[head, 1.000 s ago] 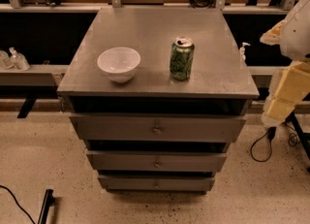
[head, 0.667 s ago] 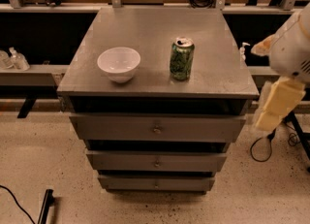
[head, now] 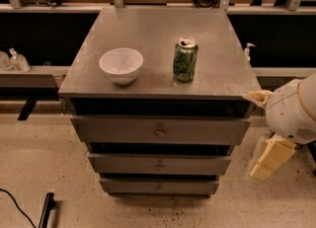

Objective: Open top drawer

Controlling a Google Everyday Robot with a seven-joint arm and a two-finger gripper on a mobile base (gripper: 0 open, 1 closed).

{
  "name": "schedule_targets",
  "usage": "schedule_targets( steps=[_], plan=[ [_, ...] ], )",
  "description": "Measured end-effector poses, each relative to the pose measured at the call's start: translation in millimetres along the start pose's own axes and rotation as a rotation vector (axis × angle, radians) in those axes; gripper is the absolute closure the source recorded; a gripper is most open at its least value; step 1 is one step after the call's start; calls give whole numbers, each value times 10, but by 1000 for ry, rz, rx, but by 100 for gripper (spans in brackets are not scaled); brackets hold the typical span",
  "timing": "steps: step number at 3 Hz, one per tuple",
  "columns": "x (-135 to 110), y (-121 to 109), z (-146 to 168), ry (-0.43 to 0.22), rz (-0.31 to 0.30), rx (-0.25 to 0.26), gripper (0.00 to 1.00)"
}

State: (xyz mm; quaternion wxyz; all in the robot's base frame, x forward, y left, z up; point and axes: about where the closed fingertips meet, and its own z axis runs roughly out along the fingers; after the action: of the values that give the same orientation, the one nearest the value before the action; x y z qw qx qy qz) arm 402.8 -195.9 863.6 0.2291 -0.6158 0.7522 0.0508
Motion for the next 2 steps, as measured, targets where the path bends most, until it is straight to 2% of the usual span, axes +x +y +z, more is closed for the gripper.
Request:
schedule_targets(
  steps=[1, 2],
  plan=[
    [-30, 17, 105, -8, 0, -54, 0],
    [54, 170, 372, -13, -14, -66, 0]
  ],
)
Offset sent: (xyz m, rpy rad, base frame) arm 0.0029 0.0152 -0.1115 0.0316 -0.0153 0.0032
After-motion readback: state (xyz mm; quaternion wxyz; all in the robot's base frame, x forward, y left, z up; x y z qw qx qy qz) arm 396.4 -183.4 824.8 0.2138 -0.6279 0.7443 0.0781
